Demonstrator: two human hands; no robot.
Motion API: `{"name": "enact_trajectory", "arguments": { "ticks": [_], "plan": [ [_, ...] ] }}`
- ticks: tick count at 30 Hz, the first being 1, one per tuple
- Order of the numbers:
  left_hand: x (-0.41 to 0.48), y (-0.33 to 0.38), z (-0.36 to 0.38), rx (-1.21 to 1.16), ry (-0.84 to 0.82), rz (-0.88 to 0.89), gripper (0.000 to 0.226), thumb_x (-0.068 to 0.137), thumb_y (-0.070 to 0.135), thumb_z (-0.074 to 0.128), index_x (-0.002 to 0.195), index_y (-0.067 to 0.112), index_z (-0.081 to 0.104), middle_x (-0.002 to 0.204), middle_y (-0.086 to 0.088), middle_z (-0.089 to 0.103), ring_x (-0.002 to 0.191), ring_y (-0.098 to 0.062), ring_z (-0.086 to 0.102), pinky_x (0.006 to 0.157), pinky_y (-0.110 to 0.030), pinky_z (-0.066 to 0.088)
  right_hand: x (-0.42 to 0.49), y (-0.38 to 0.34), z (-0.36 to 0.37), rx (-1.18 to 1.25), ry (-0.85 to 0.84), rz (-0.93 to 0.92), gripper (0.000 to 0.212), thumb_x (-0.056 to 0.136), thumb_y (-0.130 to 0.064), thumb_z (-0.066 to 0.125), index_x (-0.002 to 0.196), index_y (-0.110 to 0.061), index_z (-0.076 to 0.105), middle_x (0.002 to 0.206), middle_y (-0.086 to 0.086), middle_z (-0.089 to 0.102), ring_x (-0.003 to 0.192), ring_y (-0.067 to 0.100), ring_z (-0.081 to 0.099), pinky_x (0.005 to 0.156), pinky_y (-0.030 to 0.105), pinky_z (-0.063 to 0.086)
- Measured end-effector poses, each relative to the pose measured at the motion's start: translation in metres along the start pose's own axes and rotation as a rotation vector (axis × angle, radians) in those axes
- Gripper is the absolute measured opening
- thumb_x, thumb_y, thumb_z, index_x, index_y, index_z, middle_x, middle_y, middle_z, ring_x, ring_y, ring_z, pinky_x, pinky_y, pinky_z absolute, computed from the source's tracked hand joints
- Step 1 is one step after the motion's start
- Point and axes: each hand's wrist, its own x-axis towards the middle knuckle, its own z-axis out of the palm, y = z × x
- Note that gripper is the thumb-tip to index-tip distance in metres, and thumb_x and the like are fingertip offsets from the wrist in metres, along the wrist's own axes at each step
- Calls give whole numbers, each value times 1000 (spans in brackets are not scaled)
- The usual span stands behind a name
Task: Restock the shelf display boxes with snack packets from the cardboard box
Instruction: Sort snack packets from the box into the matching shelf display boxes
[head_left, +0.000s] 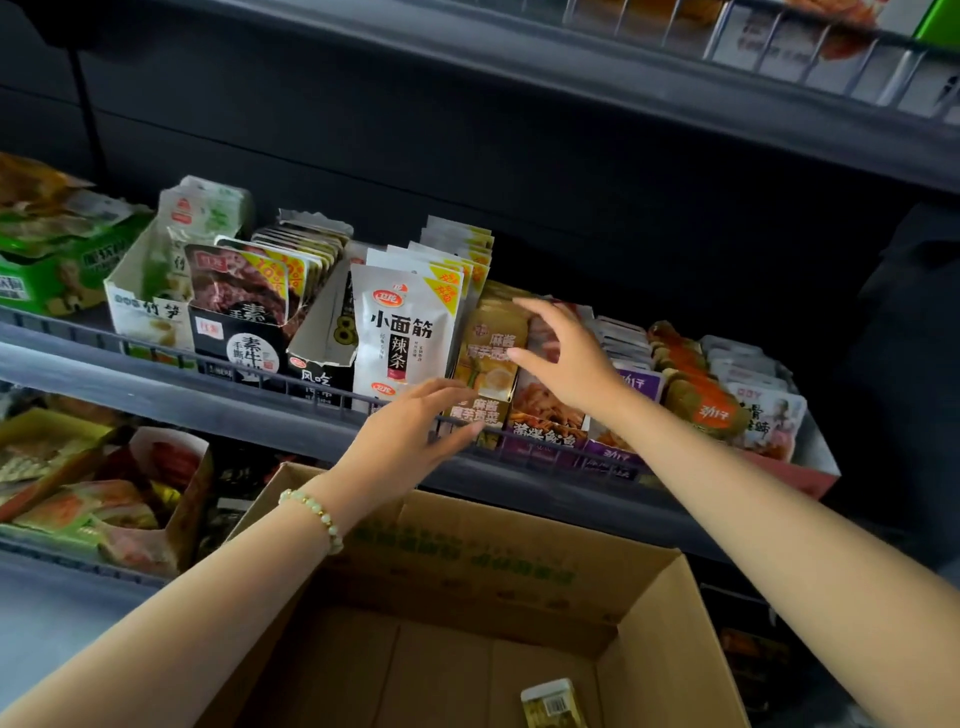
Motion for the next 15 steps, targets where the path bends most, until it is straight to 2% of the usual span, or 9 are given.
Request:
{"name": "enact_trajectory", "arguments": {
  "ticks": [2,4,6,10,12,15],
  "plan": [
    [-11,7,4,-72,21,22,42,91,44,53,128,25,57,130,11,54,110,-7,56,92,-29,50,-29,3,-13,17,-9,-19,47,93,-26,59,138,-28,45,137,-6,44,126,8,43,103,26,39],
    [-26,13,14,-162,-35,21,33,91,42,53,119,26,61,117,13,60,104,-1,58,89,-24,51,-70,12,-22,14,-66,16,40,94,-31,56,134,-32,49,137,-12,45,121,2,44,101,24,39],
    [-44,16,31,-250,-169,-18,27,92,43,54,113,28,63,107,17,64,99,2,61,88,-24,53,-118,30,-26,1,-144,74,34,93,-38,54,127,-38,53,137,-19,44,123,-3,41,101,22,34],
    [-71,12,79,-289,-404,-104,23,92,39,57,109,26,66,102,13,67,96,-1,62,89,-27,53,-197,74,-20,-71,-256,210,25,90,-47,52,113,-55,50,134,-35,35,134,-7,26,114,31,24],
    [-81,10,105,-254,-490,-134,24,92,40,56,109,25,65,104,9,67,98,-4,62,91,-27,51,-223,89,-16,-71,-287,270,23,89,-48,54,110,-57,50,139,-32,33,141,-3,16,117,34,16],
    [-97,7,148,-194,-668,-227,29,93,42,56,114,23,63,108,6,66,98,-6,62,88,-23,50,-246,102,-8,-98,-305,277,18,91,-42,57,109,-46,57,144,-19,39,141,1,16,120,40,10]
  ]
}}
